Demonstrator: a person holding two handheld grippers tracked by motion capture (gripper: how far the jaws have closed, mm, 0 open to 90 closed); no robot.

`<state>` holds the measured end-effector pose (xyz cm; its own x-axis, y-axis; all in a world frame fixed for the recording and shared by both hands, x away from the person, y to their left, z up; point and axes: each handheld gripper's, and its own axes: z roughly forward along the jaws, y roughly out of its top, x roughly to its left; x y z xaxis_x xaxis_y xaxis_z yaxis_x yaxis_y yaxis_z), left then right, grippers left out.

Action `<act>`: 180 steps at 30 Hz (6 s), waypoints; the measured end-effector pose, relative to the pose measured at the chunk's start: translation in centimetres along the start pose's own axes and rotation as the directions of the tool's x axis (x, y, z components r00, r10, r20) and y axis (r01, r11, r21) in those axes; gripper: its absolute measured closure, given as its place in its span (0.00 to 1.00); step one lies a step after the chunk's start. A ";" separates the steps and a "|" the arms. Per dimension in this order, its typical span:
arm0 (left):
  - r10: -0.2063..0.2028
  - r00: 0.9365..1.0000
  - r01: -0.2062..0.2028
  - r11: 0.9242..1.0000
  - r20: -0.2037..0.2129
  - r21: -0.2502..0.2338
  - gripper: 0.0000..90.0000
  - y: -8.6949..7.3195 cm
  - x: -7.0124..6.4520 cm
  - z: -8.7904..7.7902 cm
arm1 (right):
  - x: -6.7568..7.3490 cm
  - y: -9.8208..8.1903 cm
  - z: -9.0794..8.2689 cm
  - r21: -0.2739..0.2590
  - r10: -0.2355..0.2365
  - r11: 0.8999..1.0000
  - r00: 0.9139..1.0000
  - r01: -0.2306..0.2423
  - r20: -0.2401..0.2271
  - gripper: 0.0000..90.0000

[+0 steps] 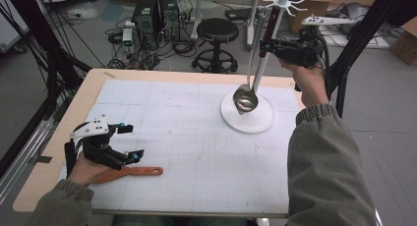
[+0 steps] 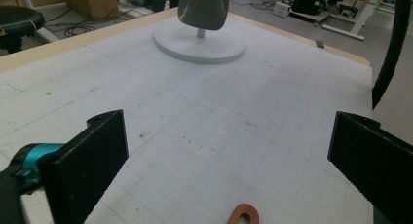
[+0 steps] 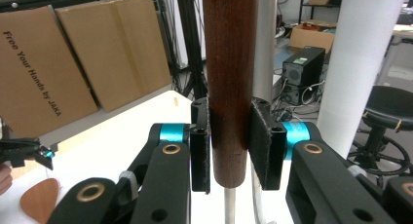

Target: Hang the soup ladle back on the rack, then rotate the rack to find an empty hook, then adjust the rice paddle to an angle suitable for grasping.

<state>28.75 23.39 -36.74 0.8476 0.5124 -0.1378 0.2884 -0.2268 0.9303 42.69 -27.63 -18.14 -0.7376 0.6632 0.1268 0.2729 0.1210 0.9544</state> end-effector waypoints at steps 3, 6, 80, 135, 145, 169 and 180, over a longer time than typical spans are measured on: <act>-0.001 1.000 0.001 1.000 -0.001 -0.002 0.02 0.0 0.0 0.0 | -0.1 0.0 0.0 -0.004 0.006 1.000 1.000 -0.006 0.003 0.81; 0.002 1.000 -0.002 1.000 -0.001 -0.004 0.02 0.0 0.0 0.0 | -0.2 -0.1 -0.1 -0.007 0.010 1.000 1.000 -0.010 0.007 0.80; 0.000 1.000 0.000 1.000 -0.006 0.008 0.02 -0.4 0.4 -0.1 | -0.5 3.3 -6.5 -0.079 -0.088 0.993 0.996 0.088 0.011 1.00; 0.005 1.000 -0.005 1.000 0.000 -0.002 0.02 -0.4 0.4 -0.2 | 0.8 5.6 -4.0 -0.071 -0.129 0.989 0.990 0.132 0.054 1.00; 0.009 1.000 -0.009 1.000 -0.001 -0.004 0.02 -0.3 0.4 -0.2 | 1.6 5.9 -3.1 -0.054 -0.156 0.985 0.984 0.161 0.091 1.00; 0.013 1.000 -0.013 1.000 -0.002 0.029 0.02 -0.4 0.6 -0.3 | 3.0 0.4 -2.1 -0.064 -0.092 0.994 0.994 0.087 -0.063 0.62; 0.035 0.999 -0.036 0.997 0.003 0.066 0.02 -0.6 0.4 0.1 | 4.4 -4.4 -1.3 -0.016 -0.078 0.997 0.989 0.076 -0.125 0.44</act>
<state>28.93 23.60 -37.37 0.8584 0.5019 -0.1056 0.2870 -0.2994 0.9099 37.44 -26.20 -21.41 -0.8283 0.5539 0.0851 0.2057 0.1594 0.9655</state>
